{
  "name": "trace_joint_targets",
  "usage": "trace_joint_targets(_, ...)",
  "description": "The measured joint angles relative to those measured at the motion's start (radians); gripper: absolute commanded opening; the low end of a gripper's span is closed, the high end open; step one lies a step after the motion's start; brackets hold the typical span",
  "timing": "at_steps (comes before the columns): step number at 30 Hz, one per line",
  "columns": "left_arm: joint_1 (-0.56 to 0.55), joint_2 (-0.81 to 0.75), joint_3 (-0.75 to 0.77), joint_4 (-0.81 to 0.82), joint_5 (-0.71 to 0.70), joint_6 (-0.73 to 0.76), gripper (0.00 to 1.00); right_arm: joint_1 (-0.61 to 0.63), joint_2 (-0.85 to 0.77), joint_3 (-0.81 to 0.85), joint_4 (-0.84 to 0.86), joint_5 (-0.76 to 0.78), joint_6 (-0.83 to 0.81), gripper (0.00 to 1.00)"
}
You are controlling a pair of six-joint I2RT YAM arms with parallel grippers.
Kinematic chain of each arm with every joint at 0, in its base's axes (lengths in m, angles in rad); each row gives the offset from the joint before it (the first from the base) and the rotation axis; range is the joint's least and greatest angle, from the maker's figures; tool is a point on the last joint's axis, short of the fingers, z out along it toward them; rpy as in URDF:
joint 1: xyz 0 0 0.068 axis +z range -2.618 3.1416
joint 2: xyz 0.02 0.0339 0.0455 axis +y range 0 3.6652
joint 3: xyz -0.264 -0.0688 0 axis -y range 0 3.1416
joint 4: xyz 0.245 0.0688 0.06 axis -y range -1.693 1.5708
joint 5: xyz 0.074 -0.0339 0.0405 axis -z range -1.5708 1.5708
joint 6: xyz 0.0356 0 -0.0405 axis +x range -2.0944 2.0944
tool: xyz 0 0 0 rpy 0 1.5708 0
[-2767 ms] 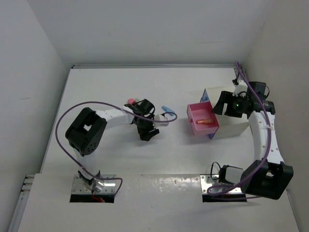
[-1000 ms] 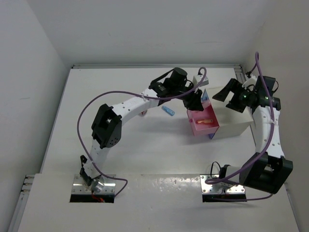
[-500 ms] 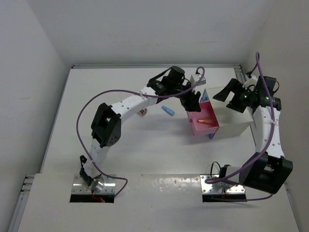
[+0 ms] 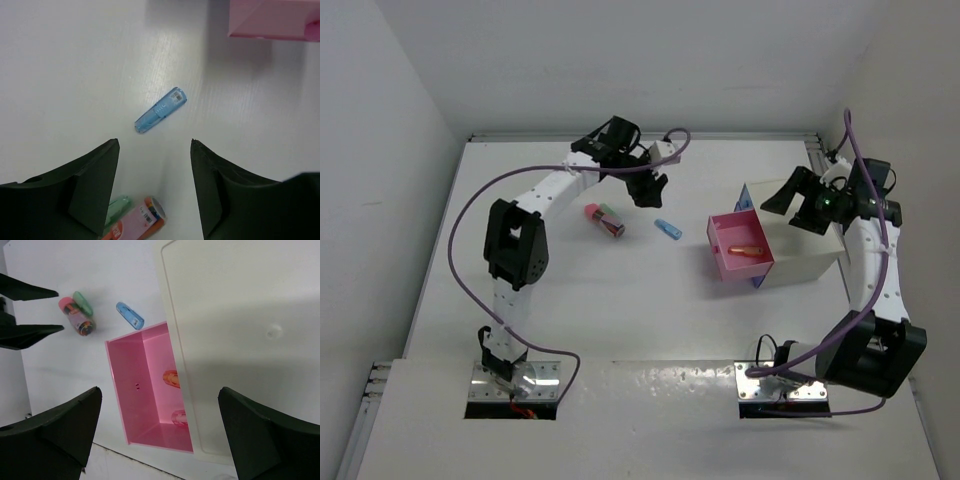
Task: Sort the stationery into containers
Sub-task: Pick up the pen from the center of the board.
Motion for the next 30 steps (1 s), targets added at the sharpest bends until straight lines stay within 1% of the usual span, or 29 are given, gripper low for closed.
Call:
trace_joint_targets(4,-0.023,0.063,-0.027,0.003,0.008,0.056,0.65,0.0,0.007,0.0,-0.009,0.0,-0.016,0.97)
trace_joint_targets(11,-0.05,0.187,-0.031,0.068,0.002,0.092,0.67,0.0,0.027,0.0,-0.021,0.001,-0.045,0.97)
trace_joint_targets(18,-0.067,0.252,0.016,0.092,-0.001,0.145,0.71,0.0,0.071,0.015,-0.037,0.003,-0.055,0.97)
trace_joint_targets(26,-0.106,0.32,0.046,0.085,-0.028,0.211,0.7,0.0,0.097,0.031,-0.037,0.003,-0.065,0.96)
trace_joint_targets(29,-0.113,0.331,0.048,0.072,-0.03,0.236,0.7,0.0,0.109,0.041,-0.038,0.003,-0.074,0.96)
trace_joint_targets(30,-0.114,0.33,0.045,0.073,-0.032,0.242,0.68,0.0,0.115,0.048,-0.041,0.003,-0.077,0.96)
